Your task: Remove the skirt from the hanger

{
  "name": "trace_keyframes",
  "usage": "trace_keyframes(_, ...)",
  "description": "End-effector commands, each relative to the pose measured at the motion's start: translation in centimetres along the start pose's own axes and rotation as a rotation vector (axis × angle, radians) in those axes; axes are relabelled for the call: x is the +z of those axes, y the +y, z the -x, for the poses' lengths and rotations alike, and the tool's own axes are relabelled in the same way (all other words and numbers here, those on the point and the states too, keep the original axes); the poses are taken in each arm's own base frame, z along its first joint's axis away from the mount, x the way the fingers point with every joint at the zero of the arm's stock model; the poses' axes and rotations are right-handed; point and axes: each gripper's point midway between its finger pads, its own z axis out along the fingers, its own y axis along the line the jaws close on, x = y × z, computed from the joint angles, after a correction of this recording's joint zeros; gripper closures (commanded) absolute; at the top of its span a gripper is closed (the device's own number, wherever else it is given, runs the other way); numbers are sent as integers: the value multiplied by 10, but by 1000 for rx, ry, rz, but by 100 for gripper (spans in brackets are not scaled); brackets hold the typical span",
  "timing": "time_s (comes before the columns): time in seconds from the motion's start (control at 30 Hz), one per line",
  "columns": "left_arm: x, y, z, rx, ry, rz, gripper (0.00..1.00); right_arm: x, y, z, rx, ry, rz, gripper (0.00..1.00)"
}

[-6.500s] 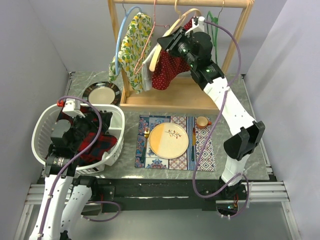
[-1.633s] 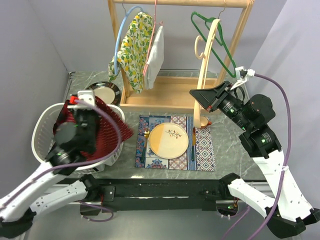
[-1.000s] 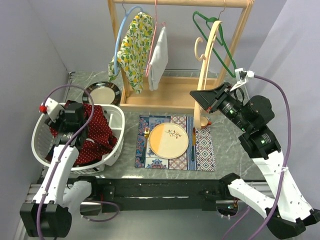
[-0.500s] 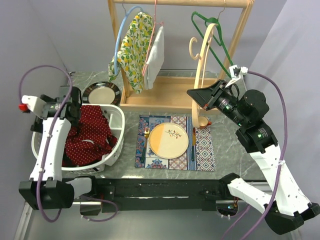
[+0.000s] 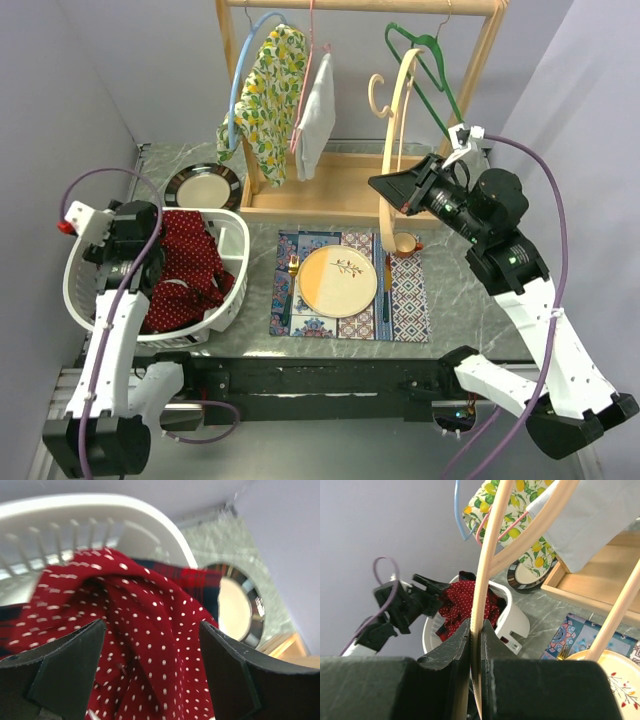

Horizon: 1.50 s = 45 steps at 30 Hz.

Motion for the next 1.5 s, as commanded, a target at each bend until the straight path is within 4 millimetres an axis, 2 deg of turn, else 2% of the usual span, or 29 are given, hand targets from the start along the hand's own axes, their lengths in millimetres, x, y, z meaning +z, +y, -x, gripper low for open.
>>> trace_keyframes(0.0,28,-7,-73,15,226,-64,21,-5,26,27,-60,-78,75,100)
trace_keyframes(0.07,38,27,-114,29,328,51,24,-2,27,27,-59,-82,92,100)
trace_keyframes(0.1,39,52,-135,26,390,178,25,0,26,24,-48,-72,95,100)
trace_keyframes(0.23,41,79,-141,3,402,339,22,7,21,19,-43,-51,95,100)
trace_keyframes(0.3,36,72,-126,-46,378,365,17,9,17,18,-46,-53,84,100)
trace_keyframes(0.37,30,54,-96,-64,331,330,15,15,15,16,-40,-34,79,100)
trace_keyframes(0.4,26,45,-84,-64,301,306,11,16,23,22,-38,-32,97,100)
trace_keyframes(0.43,19,32,-63,-71,261,277,9,25,18,19,-22,-6,86,100)
trace_keyframes(0.47,15,26,-41,-63,175,258,6,27,22,22,-17,-4,98,100)
trace_keyframes(0.5,5,11,-35,-45,153,203,1,28,31,28,-11,-6,125,100)
trace_keyframes(0.53,0,-5,-21,-56,116,147,3,36,32,30,-13,-5,143,100)
trace_keyframes(0.57,-7,-12,-12,-26,85,100,3,37,39,37,-13,-17,166,100)
trace_keyframes(0.6,-14,-23,-12,-13,82,52,3,40,42,39,10,-19,178,100)
trace_keyframes(0.67,-19,-30,-6,-8,69,4,3,52,45,46,35,-26,209,100)
trace_keyframes(0.77,-25,-45,0,35,58,-83,3,71,37,52,97,-20,211,100)
trace_keyframes(0.8,-29,-57,-3,63,77,-154,3,72,47,64,105,-45,245,100)
trace_keyframes(0.83,-30,-62,-8,112,86,-210,3,83,39,68,119,-49,242,100)
trace_keyframes(0.87,-38,-66,-4,197,73,-291,3,85,46,75,142,-51,265,100)
trace_keyframes(0.9,-44,-82,3,187,45,-378,3,89,45,78,158,-52,274,100)
trace_keyframes(0.93,-51,-89,-11,231,88,-476,3,96,40,85,164,-71,289,100)
trace_keyframes(1.0,-68,-103,-1,266,35,-619,3,101,40,94,218,-79,319,100)
trace_keyframes(1.03,-80,-108,-6,280,49,-710,3,108,31,99,226,-91,322,100)
trace_keyframes(1.07,-85,-110,-6,305,35,-751,3,108,34,106,246,-96,336,100)
trace_keyframes(1.1,-90,-114,-5,310,29,-792,3,117,27,107,257,-92,338,100)
trace_keyframes(1.2,-105,-118,-8,365,26,-891,3,123,22,122,262,-112,356,100)
trace_keyframes(1.27,-108,-118,-6,381,12,-908,3,123,24,136,255,-132,372,100)
trace_keyframes(1.3,-109,-117,-6,386,9,-910,3,130,16,137,265,-123,368,100)
trace_keyframes(1.37,-112,-116,-7,385,9,-928,3,131,14,147,296,-127,384,100)
trace_keyframes(1.47,-117,-117,-13,374,32,-962,3,139,-2,149,358,-128,390,100)
